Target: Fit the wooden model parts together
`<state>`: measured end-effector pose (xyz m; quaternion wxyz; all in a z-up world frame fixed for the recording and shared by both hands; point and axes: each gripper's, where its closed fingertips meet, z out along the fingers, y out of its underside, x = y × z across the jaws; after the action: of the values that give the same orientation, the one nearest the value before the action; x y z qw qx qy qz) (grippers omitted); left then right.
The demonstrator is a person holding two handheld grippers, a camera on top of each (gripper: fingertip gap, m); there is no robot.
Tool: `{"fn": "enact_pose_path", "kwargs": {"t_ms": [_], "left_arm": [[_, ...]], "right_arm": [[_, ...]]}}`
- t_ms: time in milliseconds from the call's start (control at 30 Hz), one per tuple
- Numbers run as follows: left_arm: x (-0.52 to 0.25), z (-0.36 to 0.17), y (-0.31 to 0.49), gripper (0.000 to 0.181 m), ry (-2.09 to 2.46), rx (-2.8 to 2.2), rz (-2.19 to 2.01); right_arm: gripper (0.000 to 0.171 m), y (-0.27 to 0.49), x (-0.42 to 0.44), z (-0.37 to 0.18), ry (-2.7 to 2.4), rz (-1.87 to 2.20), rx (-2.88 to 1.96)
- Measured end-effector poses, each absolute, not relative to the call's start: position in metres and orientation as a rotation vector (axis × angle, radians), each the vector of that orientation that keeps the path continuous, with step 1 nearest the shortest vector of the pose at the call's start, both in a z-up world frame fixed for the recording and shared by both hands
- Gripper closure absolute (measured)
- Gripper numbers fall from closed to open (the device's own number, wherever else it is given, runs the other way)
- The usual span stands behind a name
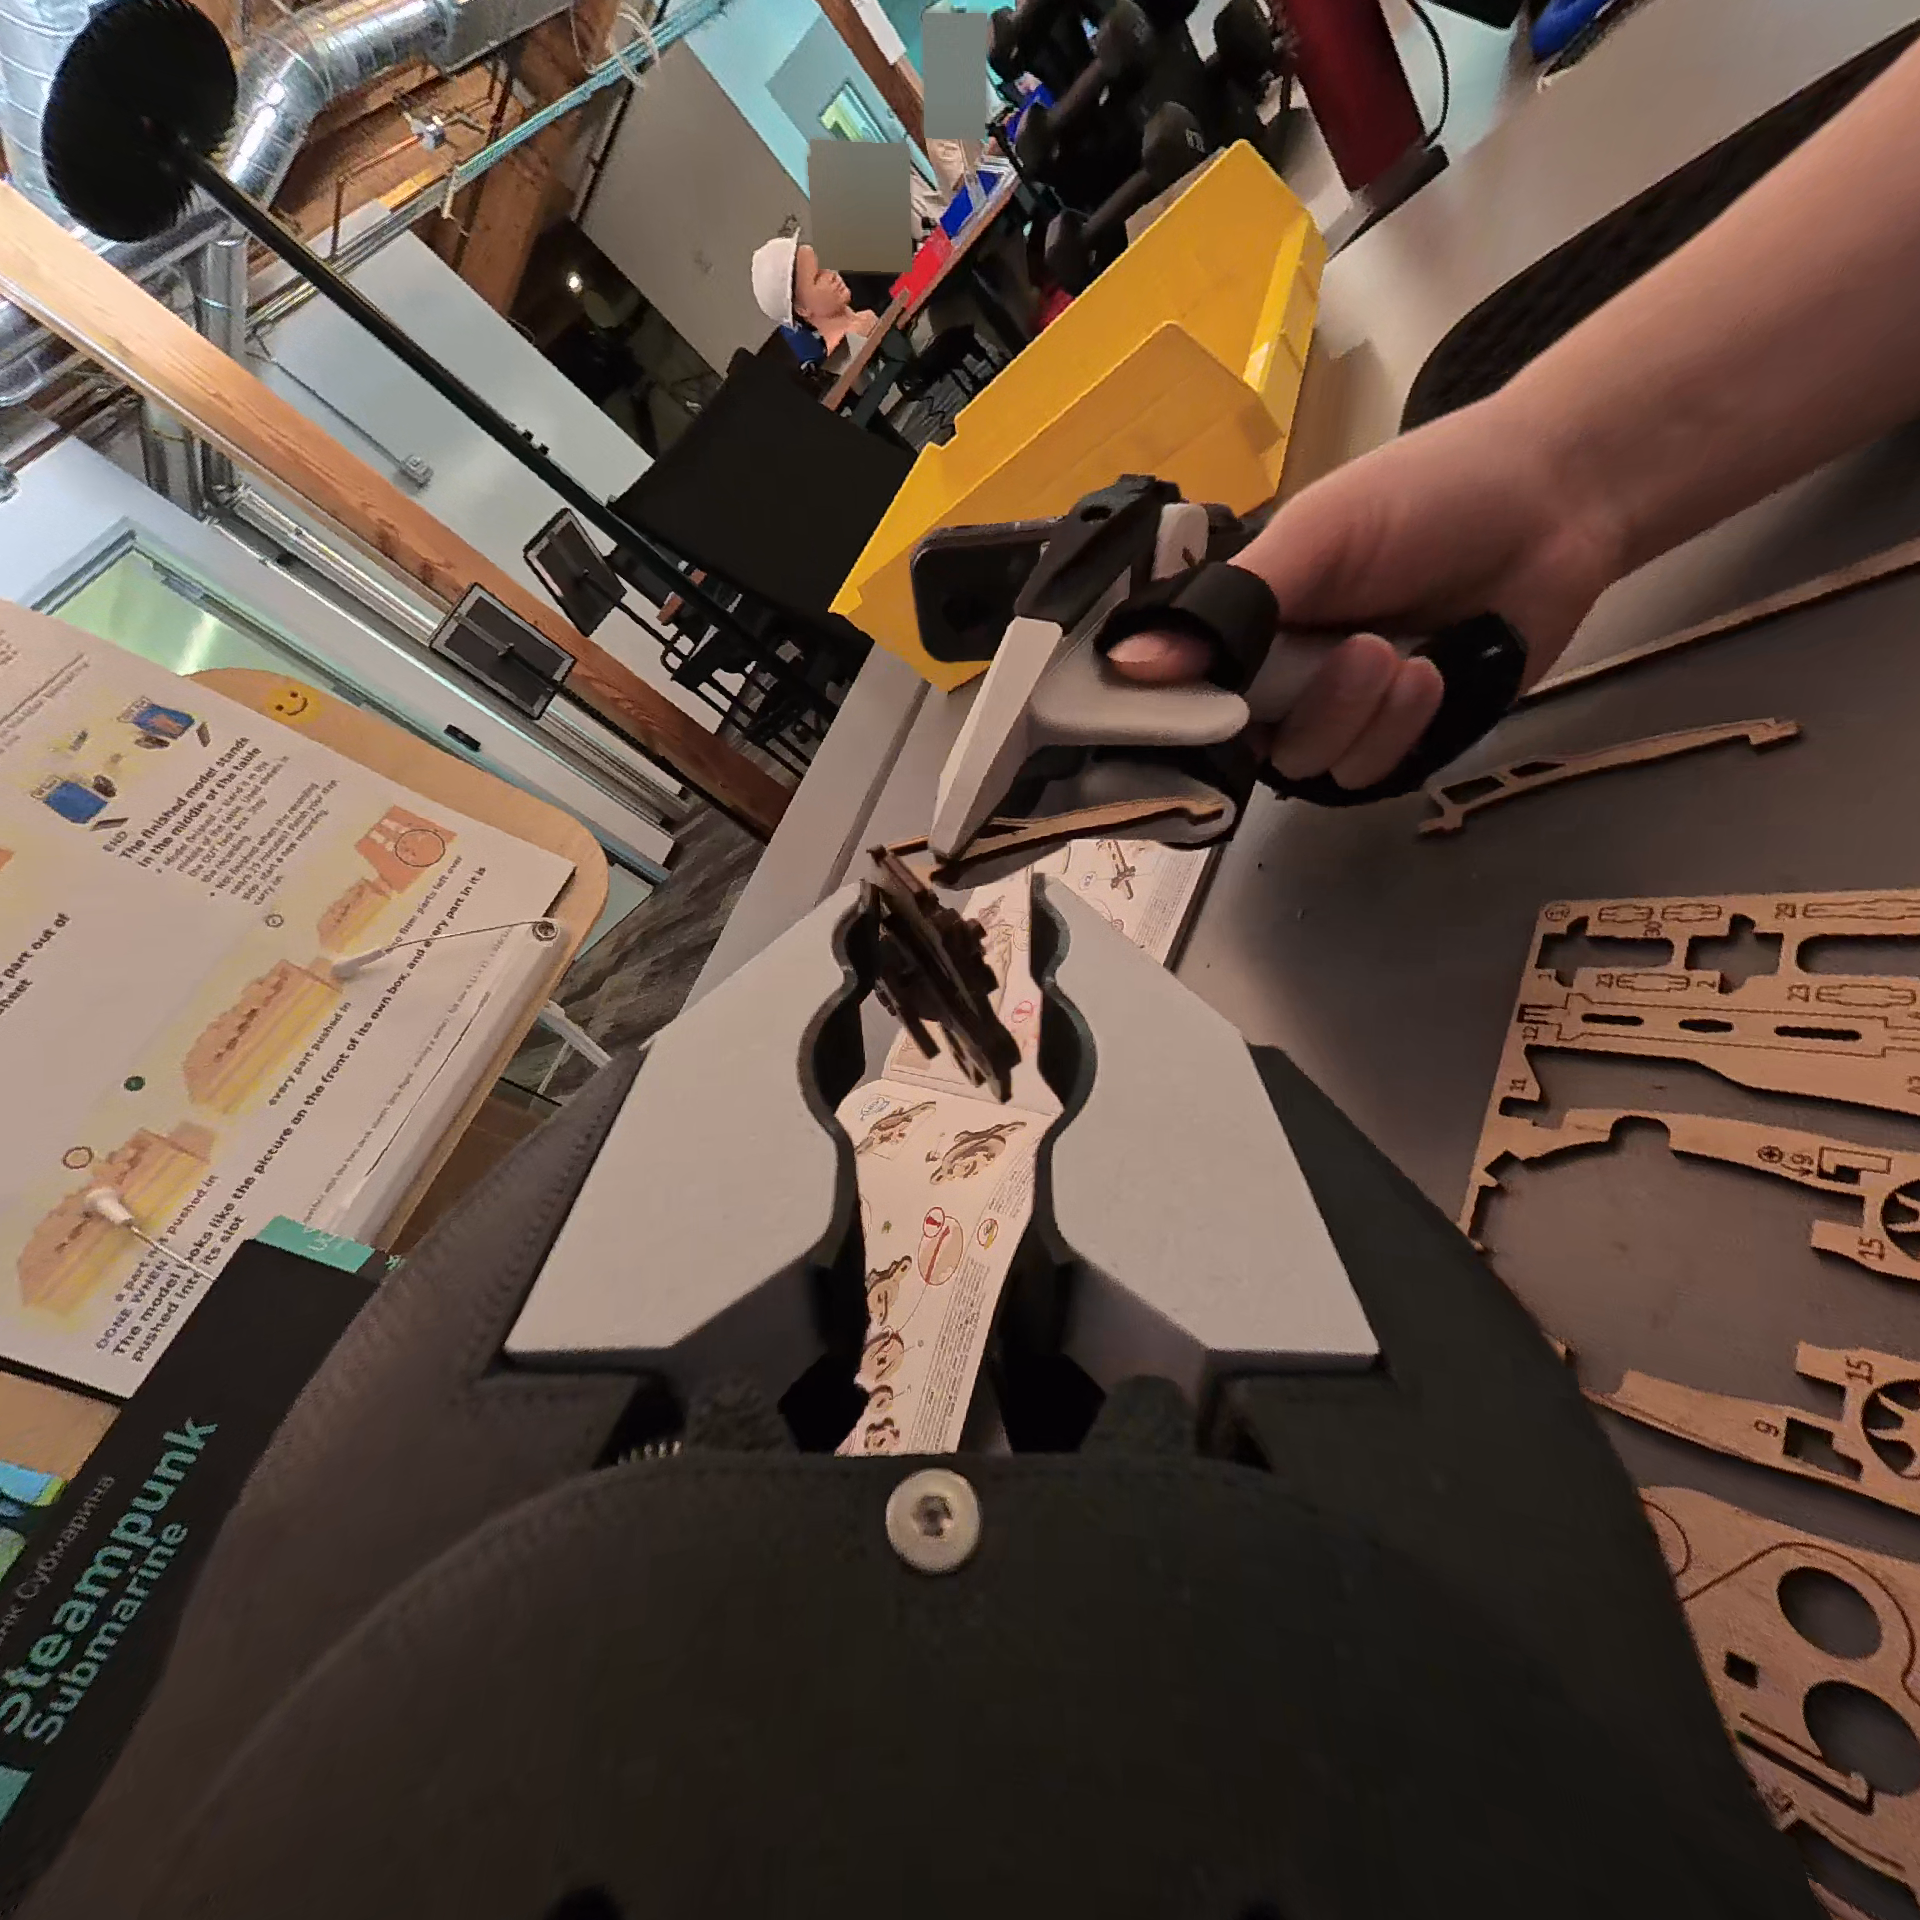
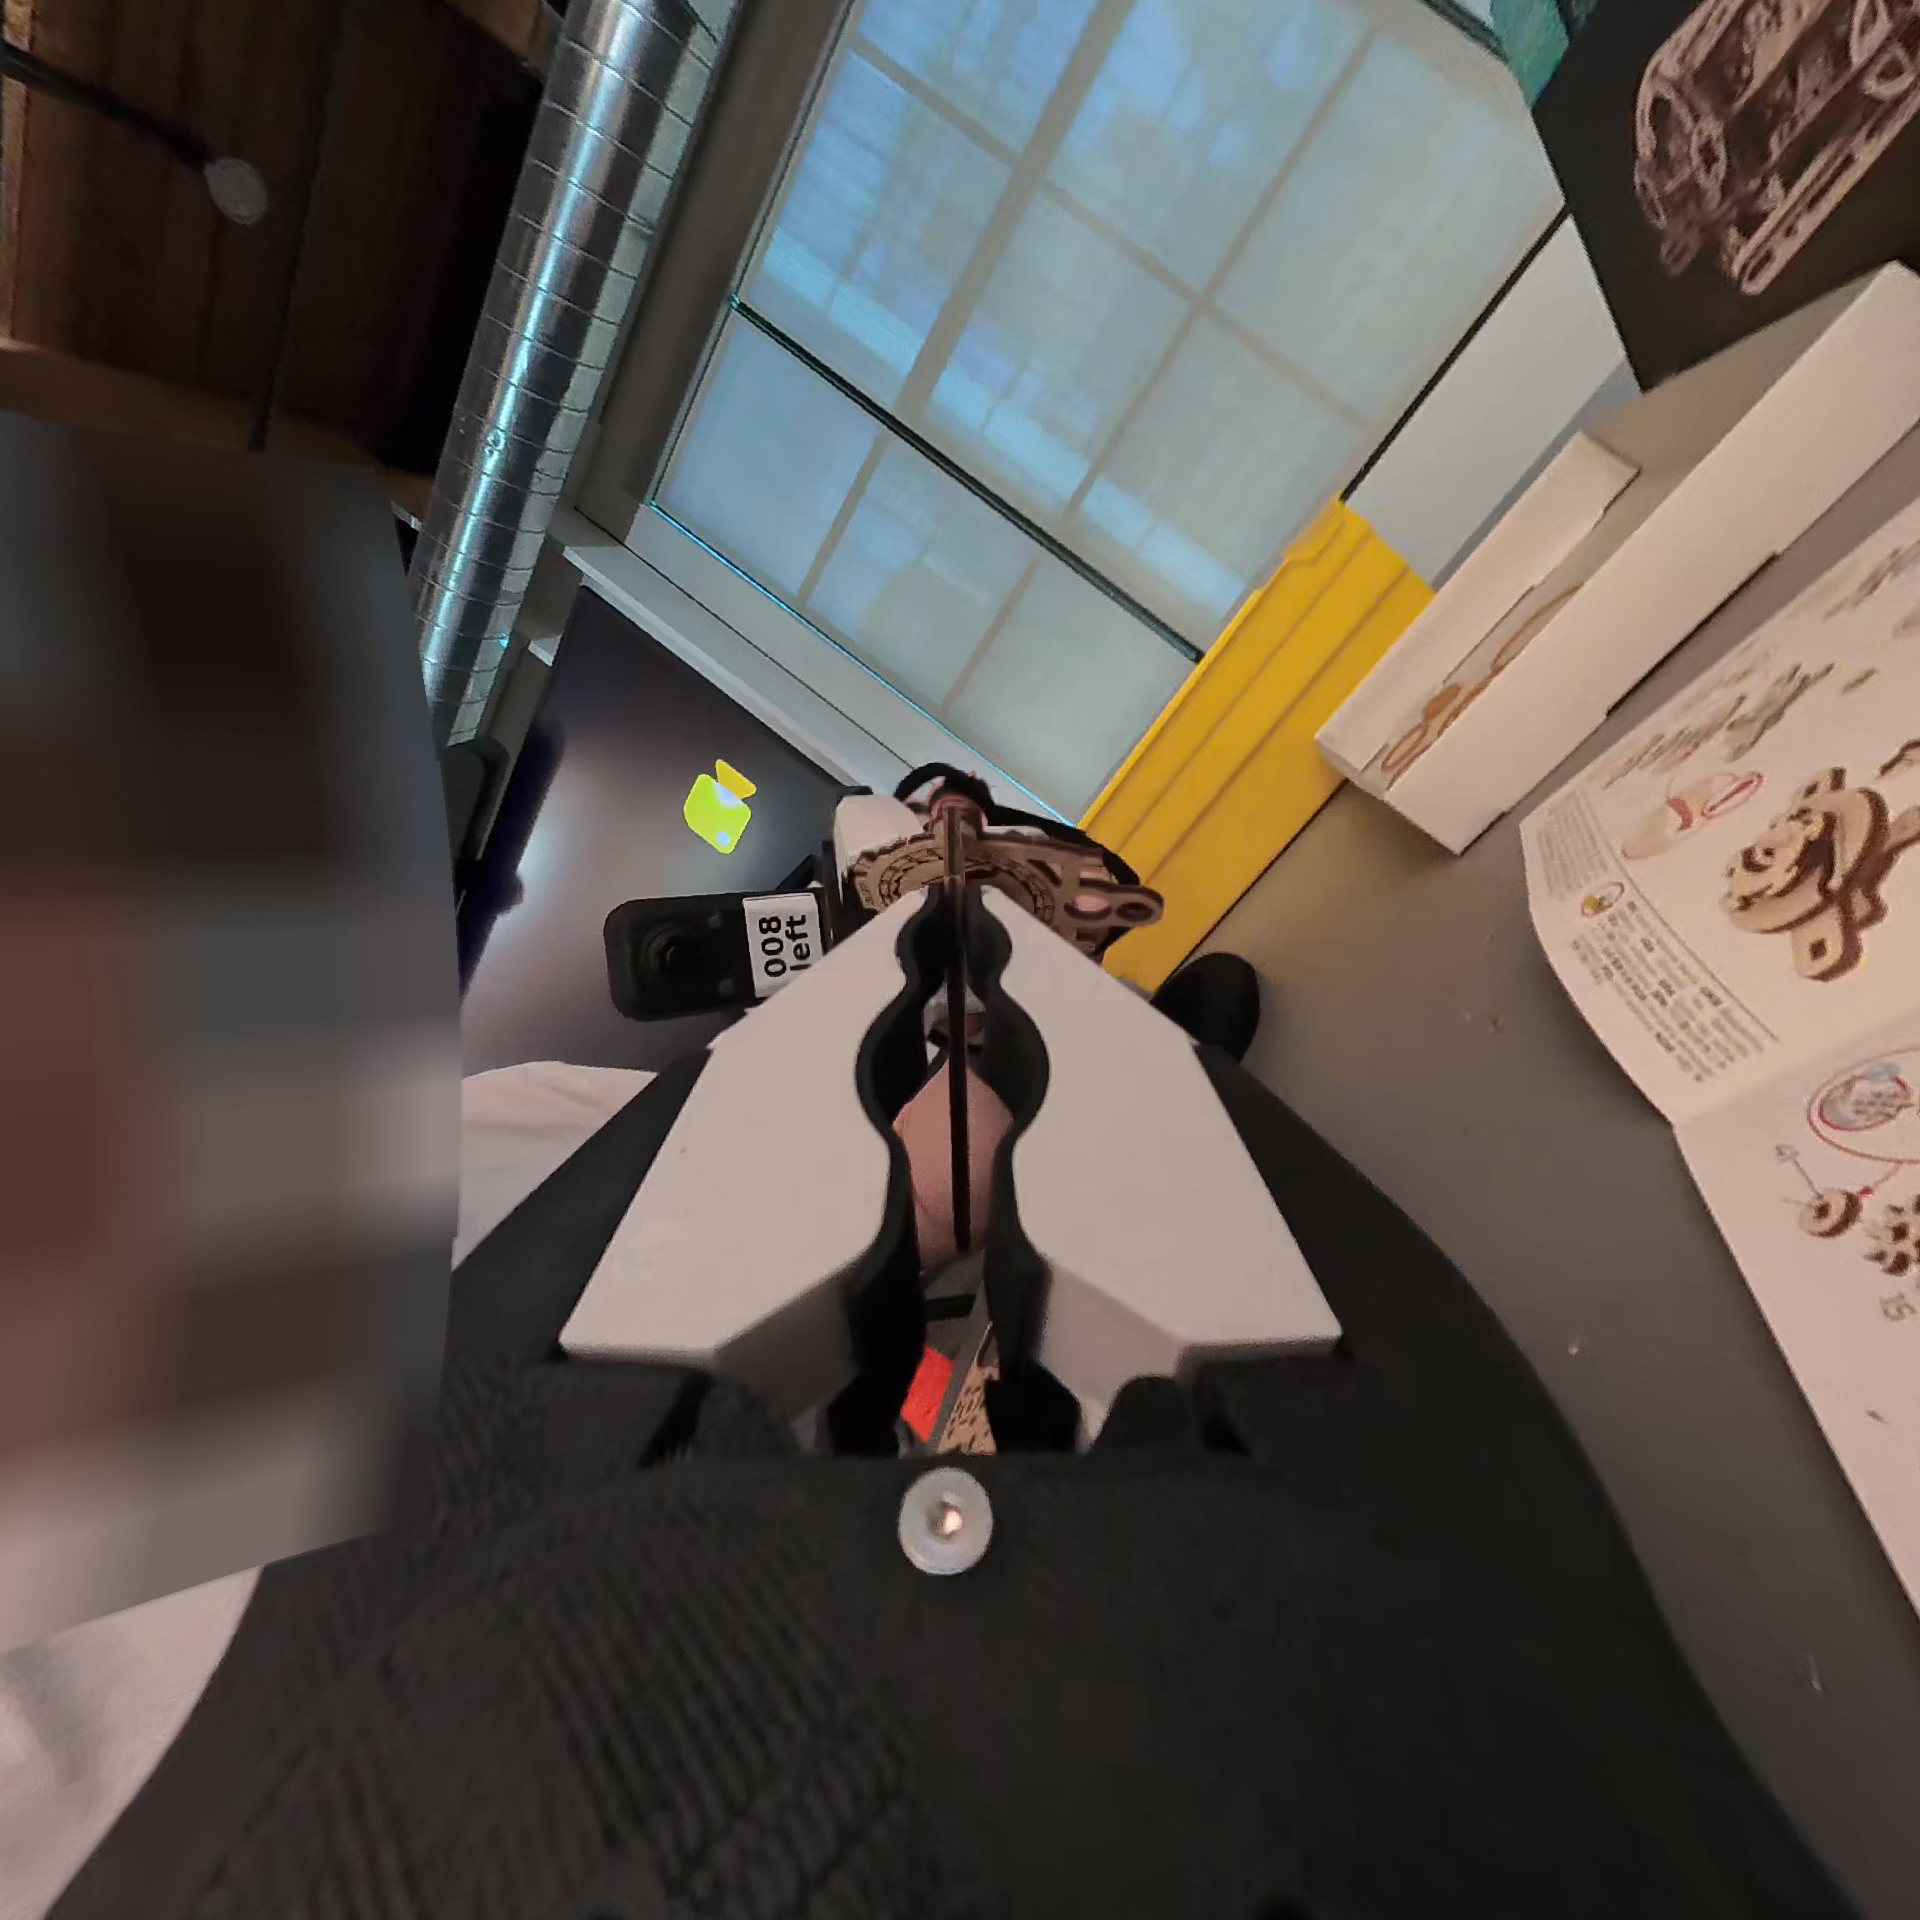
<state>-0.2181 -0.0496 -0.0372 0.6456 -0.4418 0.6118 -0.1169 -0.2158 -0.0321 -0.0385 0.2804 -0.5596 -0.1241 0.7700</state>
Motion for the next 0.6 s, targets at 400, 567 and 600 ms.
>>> {"fn": "enact_pose_path", "kwargs": {"t_ms": [400,567,600], "left_arm": [[-0.217,-0.018,-0.048,0.123,1.259,-1.064,-0.377],[-0.219,-0.009,-0.045,0.117,1.154,-1.217,-0.654],[-0.219,-0.012,-0.044,0.119,1.161,-1.236,-0.676]], "right_arm": [[0.171,-0.029,-0.212,-0.034,-0.37,1.875,-1.443],[0.171,-0.023,-0.211,-0.04,-0.387,1.745,-1.495],[0.171,-0.021,-0.21,-0.044,-0.385,1.725,-1.52]]}}
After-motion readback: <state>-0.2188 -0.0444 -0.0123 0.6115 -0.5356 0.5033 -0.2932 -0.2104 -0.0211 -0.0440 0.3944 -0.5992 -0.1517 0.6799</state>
